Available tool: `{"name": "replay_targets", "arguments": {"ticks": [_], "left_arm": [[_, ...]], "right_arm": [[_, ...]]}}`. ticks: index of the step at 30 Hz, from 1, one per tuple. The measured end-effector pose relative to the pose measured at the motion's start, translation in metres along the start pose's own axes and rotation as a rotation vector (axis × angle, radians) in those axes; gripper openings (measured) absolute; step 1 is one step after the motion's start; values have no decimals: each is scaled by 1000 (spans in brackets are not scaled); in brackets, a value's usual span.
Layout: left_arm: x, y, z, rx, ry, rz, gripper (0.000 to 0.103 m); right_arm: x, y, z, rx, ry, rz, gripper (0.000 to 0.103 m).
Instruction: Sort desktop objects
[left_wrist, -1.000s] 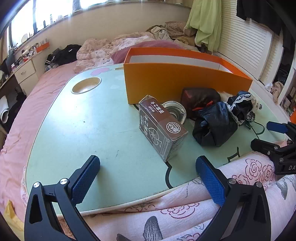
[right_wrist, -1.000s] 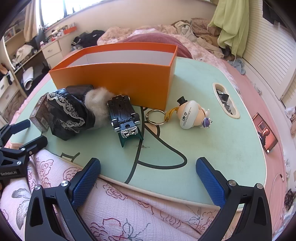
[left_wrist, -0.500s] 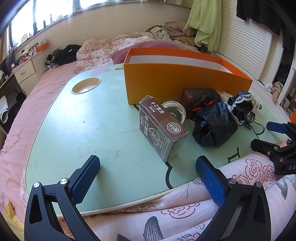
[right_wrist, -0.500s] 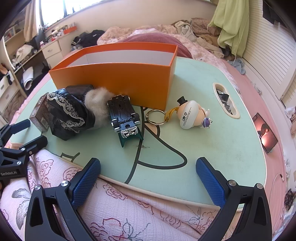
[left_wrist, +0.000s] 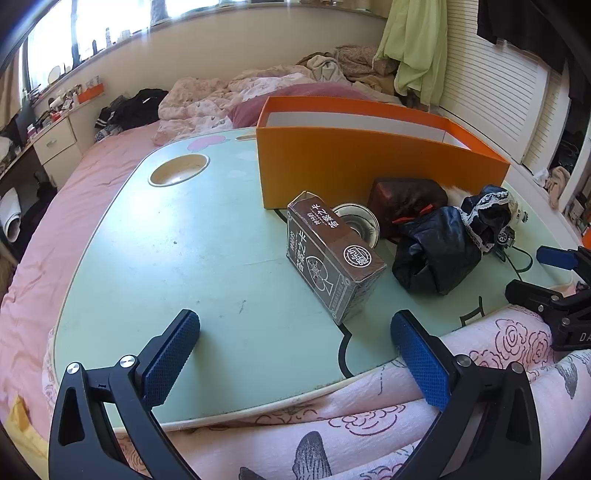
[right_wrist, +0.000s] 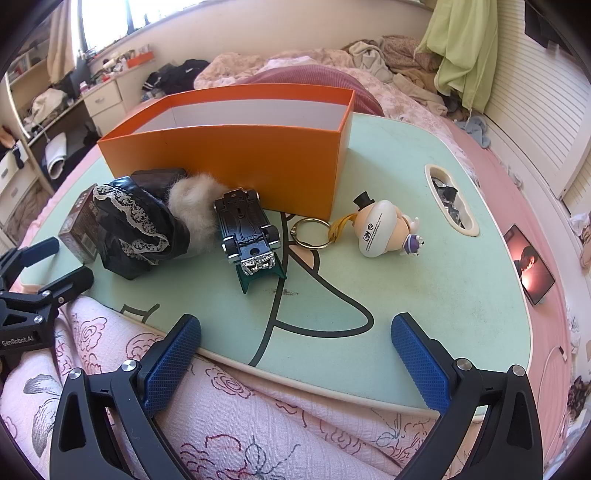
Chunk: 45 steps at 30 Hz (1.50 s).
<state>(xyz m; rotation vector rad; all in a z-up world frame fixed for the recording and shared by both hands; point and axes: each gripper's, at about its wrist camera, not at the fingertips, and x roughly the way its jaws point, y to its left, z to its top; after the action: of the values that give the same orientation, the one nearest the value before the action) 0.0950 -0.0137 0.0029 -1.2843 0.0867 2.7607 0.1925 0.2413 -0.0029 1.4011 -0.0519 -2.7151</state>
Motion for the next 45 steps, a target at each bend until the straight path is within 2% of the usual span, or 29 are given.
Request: {"name": "replay_targets", "arguments": {"ticks": [45], "left_arm": [[1, -3, -1, 13, -24, -14, 103]], "right_arm": [[0, -1, 0, 5, -3, -3, 103]]}}
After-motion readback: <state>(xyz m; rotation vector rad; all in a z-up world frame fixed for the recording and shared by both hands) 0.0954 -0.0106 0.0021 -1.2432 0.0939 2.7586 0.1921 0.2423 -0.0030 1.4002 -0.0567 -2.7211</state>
